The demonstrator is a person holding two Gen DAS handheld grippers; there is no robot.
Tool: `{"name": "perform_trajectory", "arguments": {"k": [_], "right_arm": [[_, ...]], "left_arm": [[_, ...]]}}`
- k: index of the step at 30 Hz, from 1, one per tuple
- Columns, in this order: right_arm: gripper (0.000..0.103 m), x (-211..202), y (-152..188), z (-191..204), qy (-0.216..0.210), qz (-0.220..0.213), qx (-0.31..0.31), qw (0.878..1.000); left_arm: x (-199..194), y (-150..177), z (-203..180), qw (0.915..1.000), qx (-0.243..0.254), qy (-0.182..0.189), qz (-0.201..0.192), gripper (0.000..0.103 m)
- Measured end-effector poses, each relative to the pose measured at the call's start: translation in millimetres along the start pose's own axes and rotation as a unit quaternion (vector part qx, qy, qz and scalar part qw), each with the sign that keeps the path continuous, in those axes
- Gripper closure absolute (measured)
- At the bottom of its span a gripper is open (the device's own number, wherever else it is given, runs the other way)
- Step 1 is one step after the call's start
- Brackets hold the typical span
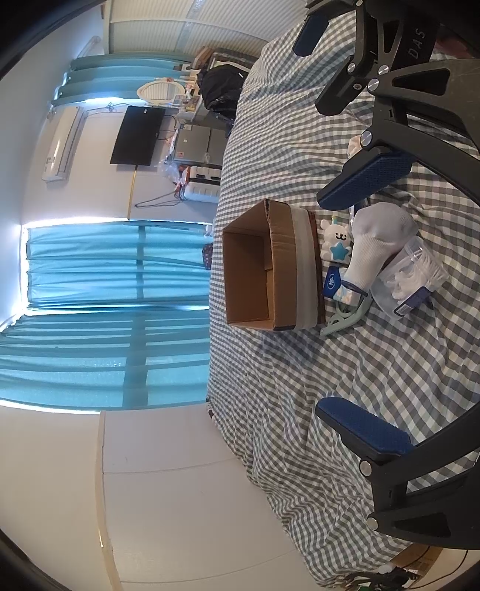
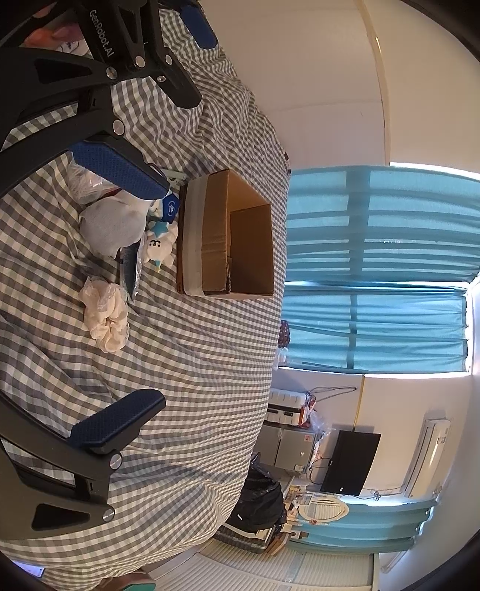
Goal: Organize objects
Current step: 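Move both tools toward the scattered items beside the cardboard box, then grasp the clear floss tub with the left tool while the right tool grasps the cream cloth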
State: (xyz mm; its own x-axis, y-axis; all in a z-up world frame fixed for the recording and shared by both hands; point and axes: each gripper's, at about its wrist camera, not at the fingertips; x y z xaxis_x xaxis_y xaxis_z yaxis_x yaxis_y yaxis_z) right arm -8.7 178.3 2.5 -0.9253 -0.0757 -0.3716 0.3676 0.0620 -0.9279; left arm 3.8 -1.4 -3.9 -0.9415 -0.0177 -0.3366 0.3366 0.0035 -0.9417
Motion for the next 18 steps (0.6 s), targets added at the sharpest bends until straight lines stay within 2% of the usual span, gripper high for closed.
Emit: {"name": "perform_trajectory", "arguments": {"k": [6, 11, 14, 18], "right_arm": [[0.000, -3, -2, -1, -0.002, -0.004, 0.002, 1.000], [0.000, 2, 1, -4, 0.003, 0.004, -0.001, 1.000], [0.000, 14, 9, -9, 0.003, 0.024, 0.003, 1.000], [0.000, 43, 32, -17, -0.001, 0.076, 0.010, 0.997]], "left_arm": [[0, 0, 3, 1.0000, 0.000, -0.001, 0.000, 0.000], [14, 16, 5, 0.9995, 0.003, -0.008, 0.031, 0.000], [37, 34, 3, 0.9967, 0.018, -0.015, 0.078, 0.000], [67, 68, 1, 0.9901, 0.018, -0.014, 0.139, 0.000]]}}
Point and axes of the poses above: each gripper's, at about its wrist camera, not at the fingertips, and x roughly the way its jaws point, z to its left, y to its underside, and after that the axes turned 7 degrees about -z, right-handed
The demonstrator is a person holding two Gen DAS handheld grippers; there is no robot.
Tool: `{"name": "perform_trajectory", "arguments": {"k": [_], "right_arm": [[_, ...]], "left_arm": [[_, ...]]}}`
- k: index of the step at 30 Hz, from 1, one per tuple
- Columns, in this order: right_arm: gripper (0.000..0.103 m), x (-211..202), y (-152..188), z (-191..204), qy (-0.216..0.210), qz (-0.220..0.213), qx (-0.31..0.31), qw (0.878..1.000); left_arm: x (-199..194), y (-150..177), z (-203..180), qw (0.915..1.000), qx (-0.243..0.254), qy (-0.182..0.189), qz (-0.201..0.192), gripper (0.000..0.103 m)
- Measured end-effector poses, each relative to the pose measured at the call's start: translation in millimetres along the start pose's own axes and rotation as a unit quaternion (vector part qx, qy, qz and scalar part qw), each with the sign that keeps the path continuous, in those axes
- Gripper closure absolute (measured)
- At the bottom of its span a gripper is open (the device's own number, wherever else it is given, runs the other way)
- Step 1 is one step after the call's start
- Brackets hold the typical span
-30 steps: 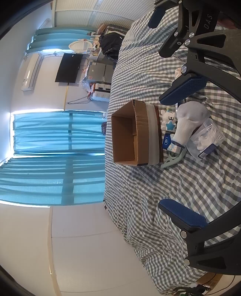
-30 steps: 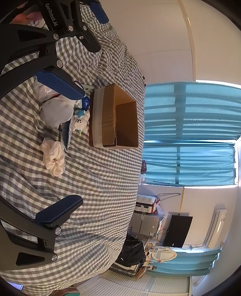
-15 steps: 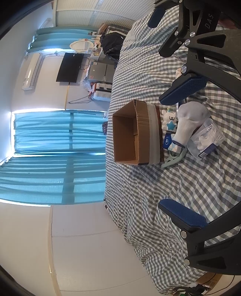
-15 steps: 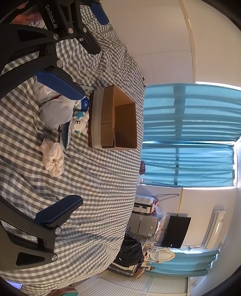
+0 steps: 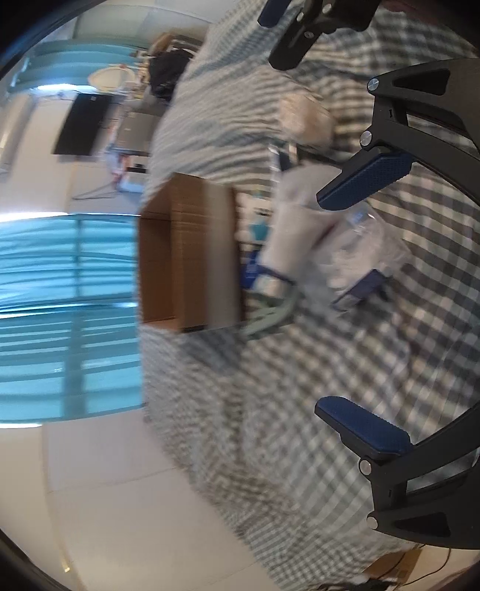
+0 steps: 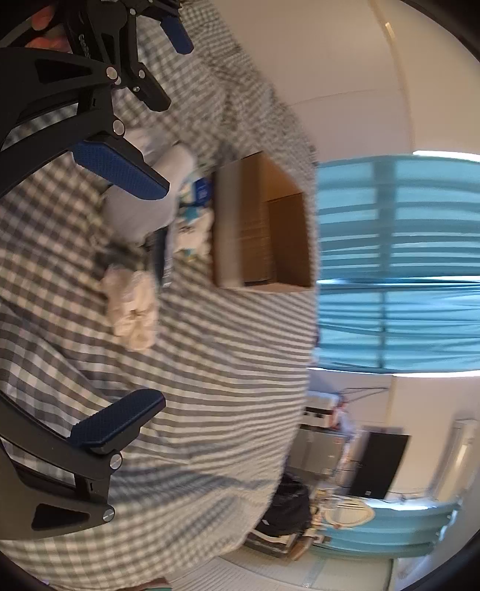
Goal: Organize objects
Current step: 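Grasp the clear floss tub with the left tool while the right tool grasps the cream cloth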
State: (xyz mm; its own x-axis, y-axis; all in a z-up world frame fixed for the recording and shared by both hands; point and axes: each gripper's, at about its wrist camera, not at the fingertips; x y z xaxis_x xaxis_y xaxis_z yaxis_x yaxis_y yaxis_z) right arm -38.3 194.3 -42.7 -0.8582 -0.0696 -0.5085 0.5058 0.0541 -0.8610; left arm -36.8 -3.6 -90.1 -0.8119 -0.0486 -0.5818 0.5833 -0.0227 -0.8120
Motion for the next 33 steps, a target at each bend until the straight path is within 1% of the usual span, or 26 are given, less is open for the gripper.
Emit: {"name": "perform_trajectory", "arguments": {"k": [1, 5, 9, 14, 17, 18, 19, 20, 21, 22, 24, 26, 29, 31, 33], "right_arm": [[0.000, 6, 5, -1, 0.003, 0.011, -0.002, 1.000], [0.000, 30, 22, -1, 0.011, 0.041, -0.013, 0.999], [0.000, 54, 34, 3, 0.010, 0.075, -0.028, 0.997], [0.001, 82, 33, 0, 0.011, 0.100, -0.026, 0.995], [0.010, 99, 33, 2, 0.010, 0.113, -0.036, 0.993], [0.018, 106, 36, 3, 0.007, 0.121, -0.038, 0.992], [0.030, 110, 38, 3, 0.002, 0.127, -0.037, 0.991], [0.037, 114, 40, 2, -0.003, 0.134, -0.035, 0.990], [0.050, 117, 45, 1, -0.007, 0.141, -0.033, 0.989], [0.065, 119, 47, 1, -0.004, 0.142, -0.036, 0.989], [0.072, 118, 49, -1, 0.002, 0.139, -0.039, 0.990], [0.079, 112, 48, -3, -0.004, 0.125, -0.030, 0.992], [0.082, 102, 47, -3, -0.010, 0.113, -0.028, 0.993], [0.085, 99, 47, -2, -0.012, 0.112, -0.028, 0.993], [0.088, 94, 47, -1, -0.015, 0.109, -0.026, 0.994]], "left_arm": [[8, 5, 0, 0.9999, -0.005, 0.003, 0.013, 0.000], [22, 12, -4, 0.9990, -0.020, 0.023, 0.034, 0.000], [39, 14, -10, 0.9975, -0.009, 0.038, 0.059, 0.000], [64, 19, -17, 0.9943, -0.022, 0.060, 0.086, 0.000], [72, 24, -21, 0.9932, -0.024, 0.073, 0.087, 0.000], [74, 25, -19, 0.9929, -0.029, 0.078, 0.085, 0.000], [75, 26, -17, 0.9923, -0.034, 0.083, 0.085, 0.000], [77, 27, -14, 0.9913, -0.040, 0.089, 0.088, 0.000], [78, 27, -11, 0.9896, -0.047, 0.097, 0.095, 0.001], [79, 26, -9, 0.9881, -0.052, 0.105, 0.100, 0.005], [79, 24, -3, 0.9848, -0.062, 0.119, 0.110, 0.007], [78, 23, 0, 0.9827, -0.062, 0.127, 0.119, 0.009], [75, 24, 7, 0.9794, -0.068, 0.136, 0.132, 0.018], [73, 25, 8, 0.9781, -0.072, 0.140, 0.137, 0.021], [68, 25, 10, 0.9785, -0.070, 0.138, 0.136, 0.024]]}}
Point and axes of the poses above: each gripper's, at about its wrist camera, not at the fingertips, and x roughly the way its jaws point, z to its left, y to its underside, and after that the axes turned 7 degrees about -z, right-handed
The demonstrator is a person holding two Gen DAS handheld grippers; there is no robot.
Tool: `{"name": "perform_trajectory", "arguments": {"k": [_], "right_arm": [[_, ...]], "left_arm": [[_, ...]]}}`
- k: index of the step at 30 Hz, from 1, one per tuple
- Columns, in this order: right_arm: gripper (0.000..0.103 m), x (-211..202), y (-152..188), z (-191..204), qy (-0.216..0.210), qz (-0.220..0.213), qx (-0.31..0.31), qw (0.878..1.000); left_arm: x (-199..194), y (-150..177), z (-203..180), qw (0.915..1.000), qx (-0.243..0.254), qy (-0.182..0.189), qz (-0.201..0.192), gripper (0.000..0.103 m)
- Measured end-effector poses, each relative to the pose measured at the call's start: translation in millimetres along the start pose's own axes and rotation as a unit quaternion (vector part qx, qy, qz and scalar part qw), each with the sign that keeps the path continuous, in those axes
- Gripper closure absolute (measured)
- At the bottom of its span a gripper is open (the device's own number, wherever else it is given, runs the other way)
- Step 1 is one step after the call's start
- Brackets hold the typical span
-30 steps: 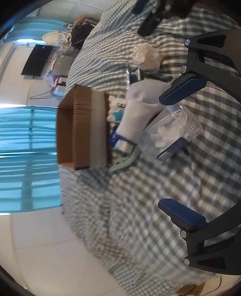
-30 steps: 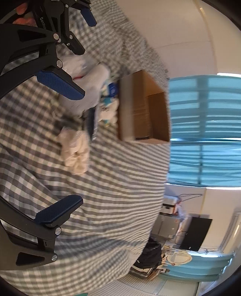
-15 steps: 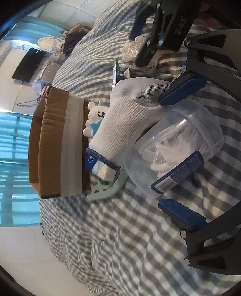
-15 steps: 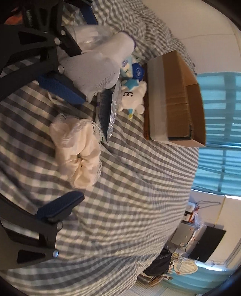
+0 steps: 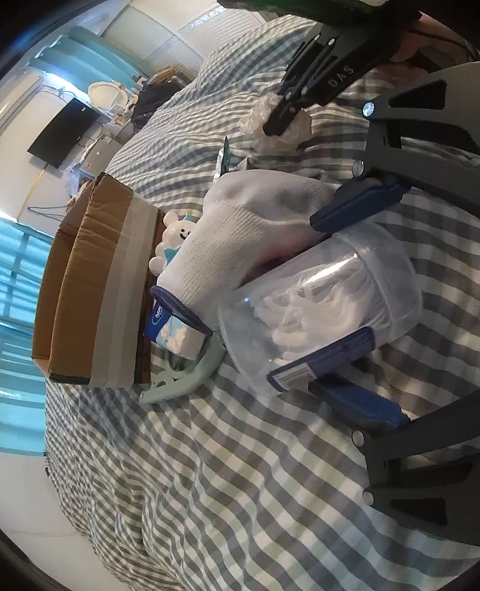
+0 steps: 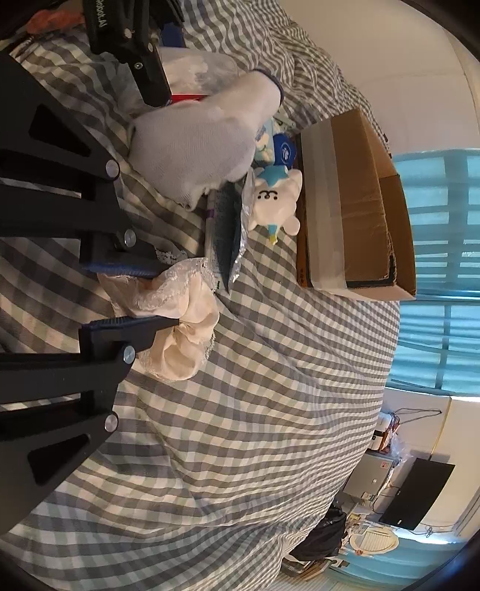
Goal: Organize objects
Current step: 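Grasp the clear floss tub with the left tool while the right tool grasps the cream cloth, then carry the floss tub and cream cloth into the box and release both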
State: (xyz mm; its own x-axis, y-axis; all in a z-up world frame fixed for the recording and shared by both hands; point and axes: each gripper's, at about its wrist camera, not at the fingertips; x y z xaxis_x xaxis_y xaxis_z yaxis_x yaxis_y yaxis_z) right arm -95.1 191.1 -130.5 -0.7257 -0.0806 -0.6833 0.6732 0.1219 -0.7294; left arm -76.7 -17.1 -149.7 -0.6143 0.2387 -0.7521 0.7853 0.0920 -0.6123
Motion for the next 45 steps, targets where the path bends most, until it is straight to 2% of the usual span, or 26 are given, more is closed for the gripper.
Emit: {"name": "perform_trajectory", "arguments": {"k": [8, 18, 22, 26, 29, 31, 34, 38, 43, 45], "right_arm": [[0.092, -30, -1, 2, -0.006, -0.030, 0.012, 0.999], [0.092, -66, -7, 11, -0.011, -0.064, 0.004, 0.998], [0.092, -78, -11, 13, -0.016, -0.077, 0.004, 0.997], [0.092, -85, -12, 11, -0.015, -0.083, 0.006, 0.996], [0.092, -85, -11, 11, -0.013, -0.081, 0.007, 0.997], [0.092, -83, -9, 11, -0.013, -0.077, 0.007, 0.997], [0.092, -79, -6, 13, -0.015, -0.071, 0.006, 0.997], [0.092, -76, -4, 15, -0.017, -0.067, 0.003, 0.998], [0.092, -75, -3, 17, -0.019, -0.063, 0.000, 0.998], [0.092, -79, -7, 19, -0.021, -0.071, -0.005, 0.997]], "left_arm": [[-22, 4, -1, 0.9996, 0.010, -0.023, -0.010, 0.033], [-60, -1, -8, 0.9962, 0.034, -0.054, -0.059, 0.038], [-65, -3, -11, 0.9944, 0.045, -0.067, -0.067, 0.038], [-46, 9, -10, 0.9930, 0.061, -0.090, -0.046, 0.038], [-38, 20, -16, 0.9880, 0.087, -0.117, -0.051, 0.038], [-23, 26, -17, 0.9845, 0.106, -0.138, -0.024, 0.038], [-10, 35, -6, 0.9870, 0.085, -0.136, -0.011, 0.040], [-16, 35, 1, 0.9899, 0.064, -0.122, -0.033, 0.041], [-43, 21, -7, 0.9867, 0.070, -0.120, -0.084, 0.041], [-59, 9, -12, 0.9831, 0.068, -0.123, -0.118, 0.041]]}}
Point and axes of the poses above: each gripper's, at about its wrist camera, not at the fingertips, and x roughly the way its jaws point, z to its left, y to its underside, and after that the axes turned 7 degrees about -z, right-handed
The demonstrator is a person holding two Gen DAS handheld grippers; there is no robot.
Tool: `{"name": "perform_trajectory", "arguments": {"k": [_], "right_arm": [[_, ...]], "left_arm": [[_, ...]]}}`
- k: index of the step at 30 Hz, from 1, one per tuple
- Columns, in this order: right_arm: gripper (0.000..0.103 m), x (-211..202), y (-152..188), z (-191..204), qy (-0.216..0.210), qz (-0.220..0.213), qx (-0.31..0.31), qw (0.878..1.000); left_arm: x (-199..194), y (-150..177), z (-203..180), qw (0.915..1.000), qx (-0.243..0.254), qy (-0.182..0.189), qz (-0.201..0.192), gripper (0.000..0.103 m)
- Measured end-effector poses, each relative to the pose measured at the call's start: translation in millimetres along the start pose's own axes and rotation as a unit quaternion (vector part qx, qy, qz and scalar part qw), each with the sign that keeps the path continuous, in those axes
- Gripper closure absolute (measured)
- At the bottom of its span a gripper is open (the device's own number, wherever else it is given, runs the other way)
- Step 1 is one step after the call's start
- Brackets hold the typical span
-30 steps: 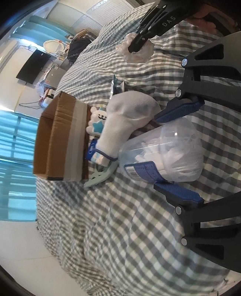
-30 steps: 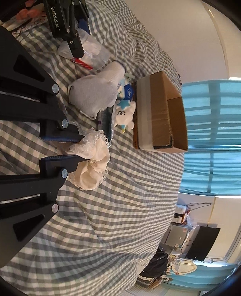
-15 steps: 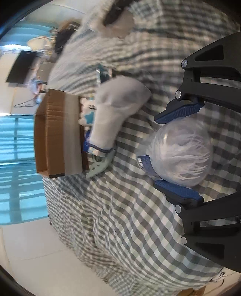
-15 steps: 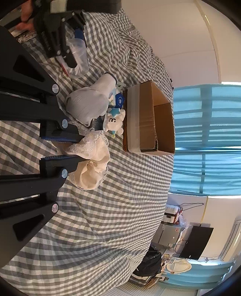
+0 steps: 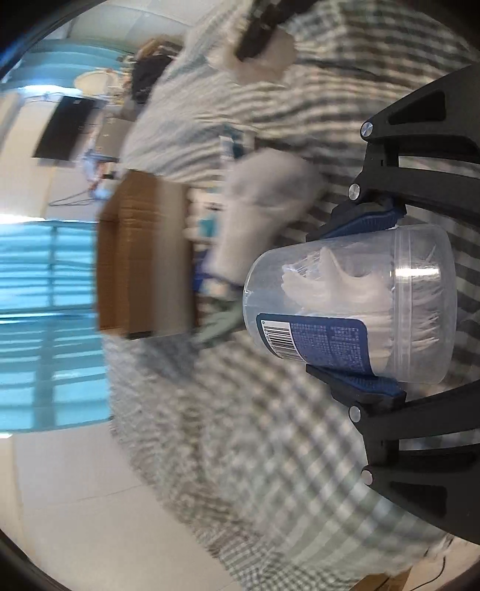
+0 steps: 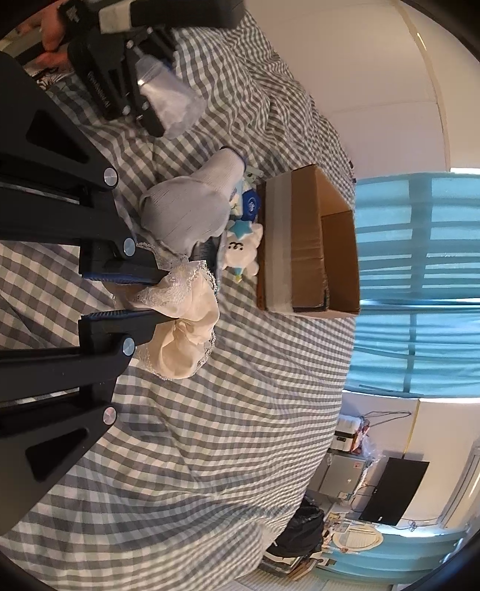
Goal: Organize objects
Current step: 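Carry the floss tub and cream cloth into the box and release both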
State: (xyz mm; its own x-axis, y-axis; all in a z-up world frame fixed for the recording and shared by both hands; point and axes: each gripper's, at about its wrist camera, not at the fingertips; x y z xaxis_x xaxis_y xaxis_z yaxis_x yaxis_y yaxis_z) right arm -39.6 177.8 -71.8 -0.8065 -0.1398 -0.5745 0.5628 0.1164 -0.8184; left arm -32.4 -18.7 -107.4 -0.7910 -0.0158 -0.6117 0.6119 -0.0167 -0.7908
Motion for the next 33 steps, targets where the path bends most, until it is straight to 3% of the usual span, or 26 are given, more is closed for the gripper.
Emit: {"name": "perform_trajectory", "arguments": {"k": [4, 7, 16, 24, 29, 33], "right_arm": [[0.092, -14, -24, -1, -0.010, -0.030, -0.005, 0.999], [0.092, -24, -49, 0, -0.026, -0.054, -0.008, 0.998], [0.092, -17, -138, 6, -0.074, -0.105, -0.023, 0.991], [0.092, 44, -206, 15, -0.103, -0.117, -0.035, 0.987], [0.092, 111, -224, 18, -0.111, -0.098, -0.038, 0.988], [0.092, 172, -219, 16, -0.117, -0.062, -0.028, 0.991]], "left_arm": [[-18, -38, 0, 0.9985, -0.005, -0.001, -0.054, 0.041], [-24, -74, 3, 0.9966, -0.015, 0.019, -0.079, 0.041], [3, -163, 2, 0.9920, -0.004, 0.033, -0.122, 0.041], [79, -215, -6, 0.9925, 0.013, 0.039, -0.115, 0.041], [134, -215, -12, 0.9949, 0.021, 0.042, -0.089, 0.041], [172, -208, -13, 0.9960, 0.034, 0.044, -0.069, 0.041]]}}
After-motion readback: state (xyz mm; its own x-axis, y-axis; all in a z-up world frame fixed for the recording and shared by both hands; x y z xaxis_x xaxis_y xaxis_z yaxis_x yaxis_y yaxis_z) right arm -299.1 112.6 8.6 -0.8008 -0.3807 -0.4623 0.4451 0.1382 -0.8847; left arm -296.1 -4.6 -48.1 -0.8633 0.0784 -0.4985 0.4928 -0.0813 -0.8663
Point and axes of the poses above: each gripper's, at about its wrist camera, not at the fingertips, and x roughly the way its jaws point, z to its left, y to its underside, and after that the axes turned 7 degrees about -z, right-handed
